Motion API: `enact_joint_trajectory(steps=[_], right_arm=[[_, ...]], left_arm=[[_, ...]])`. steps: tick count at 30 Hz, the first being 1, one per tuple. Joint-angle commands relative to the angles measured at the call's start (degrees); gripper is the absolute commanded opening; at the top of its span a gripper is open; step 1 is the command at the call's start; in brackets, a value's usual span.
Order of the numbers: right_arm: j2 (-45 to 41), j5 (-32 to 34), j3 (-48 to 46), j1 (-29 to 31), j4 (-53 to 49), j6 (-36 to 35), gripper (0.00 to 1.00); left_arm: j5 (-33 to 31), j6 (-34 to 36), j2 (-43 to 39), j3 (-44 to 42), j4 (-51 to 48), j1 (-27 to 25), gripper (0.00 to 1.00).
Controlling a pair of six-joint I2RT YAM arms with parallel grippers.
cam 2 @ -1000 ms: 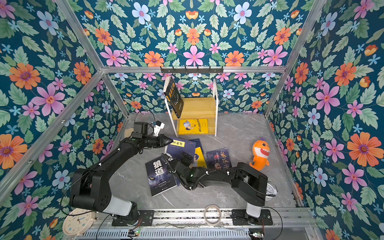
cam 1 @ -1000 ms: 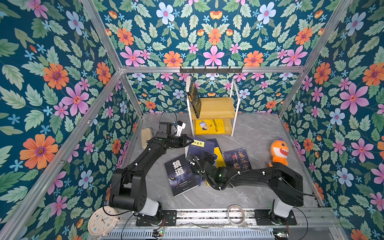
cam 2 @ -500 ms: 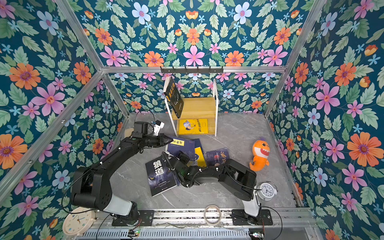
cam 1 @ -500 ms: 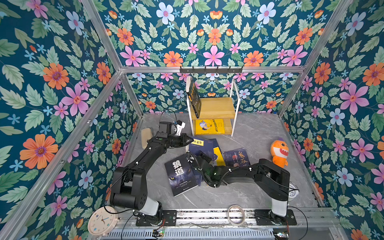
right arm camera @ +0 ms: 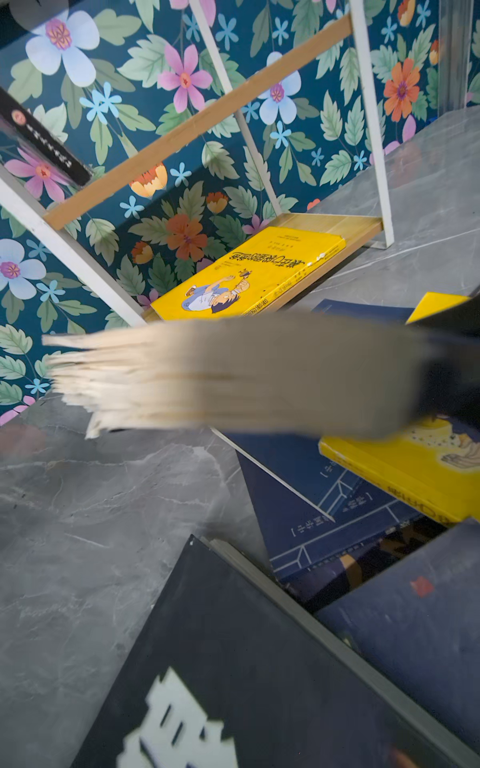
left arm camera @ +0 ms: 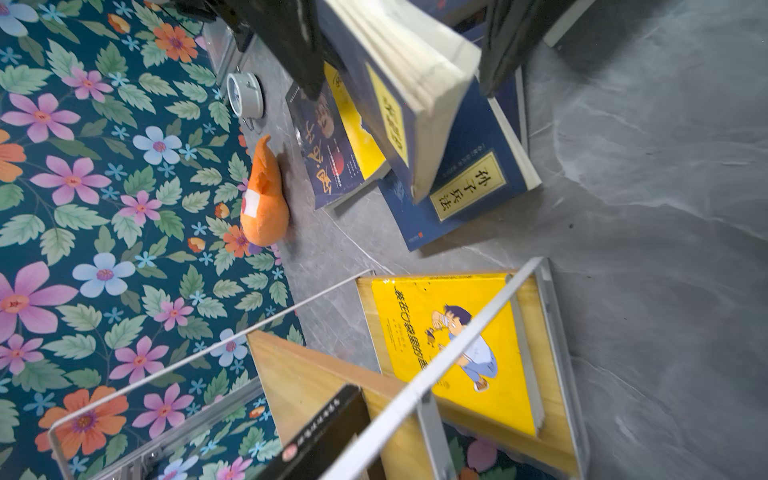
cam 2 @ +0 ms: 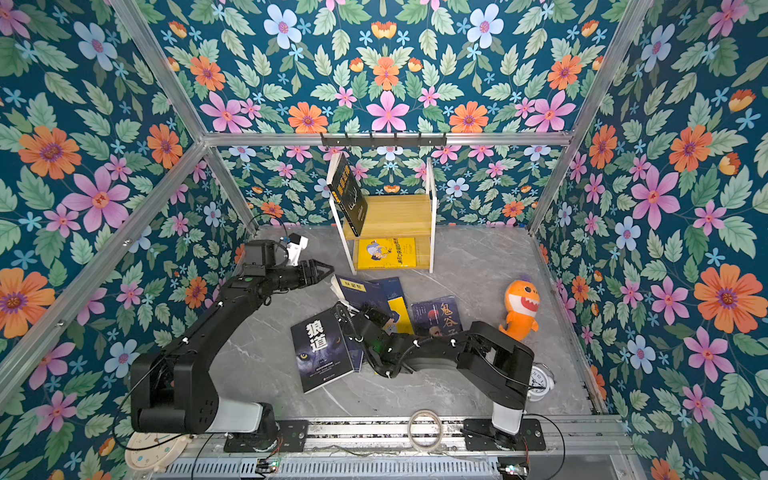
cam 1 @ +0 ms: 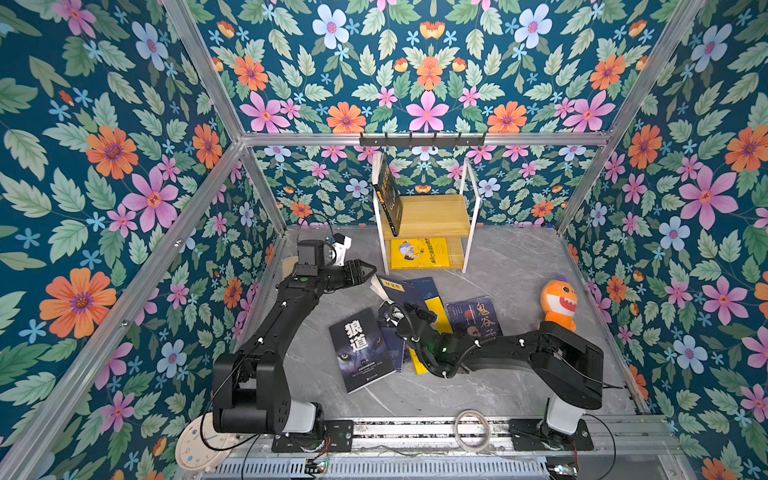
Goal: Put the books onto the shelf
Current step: 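Lift the blue book up with the right gripper while the left arm draws back, then carry the blue book with the right gripper to the shelf's upper level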
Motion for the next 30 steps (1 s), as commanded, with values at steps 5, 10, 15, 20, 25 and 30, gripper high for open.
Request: enact_joint_trajectory(steps=[5,10,15,20,25,30], right_arm=[[-7.89,-3.38,-2.64,-1.43,-0.45,3.41,0.01],[-14.87,-7.71,-3.44,-4.34,-3.93,7.05,0.01],[-21.67,-13.99,-2.61,-8.48,-8.32,11.13,0.01],[-26.44,-18.08,0.98,-13.83,-12.7,18.17,0.0],[-25.82,-22.61,7.83,-18.57,-15.06,21.8,0.0],[-19.52,-23.69,18.87,-21.83,-18.34,22.09,0.0]], left_arm=[[-6.19,5.87,-3.92,1.35,-0.9,4.06,0.74],[-10.29,11.85,-7.23,2.14,-4.27,4.18,0.89],[-13.06,13.32,-9.99,1.69,-7.87,4.2,0.93],[-13.01,12.02,-15.57,-4.94,-3.48,4.78,0.94],[-14.29,11.1,-18.93,-10.25,-0.54,7.13,0.96],[-10.18,7.58,-20.57,-14.73,4.73,10.53,0.96]])
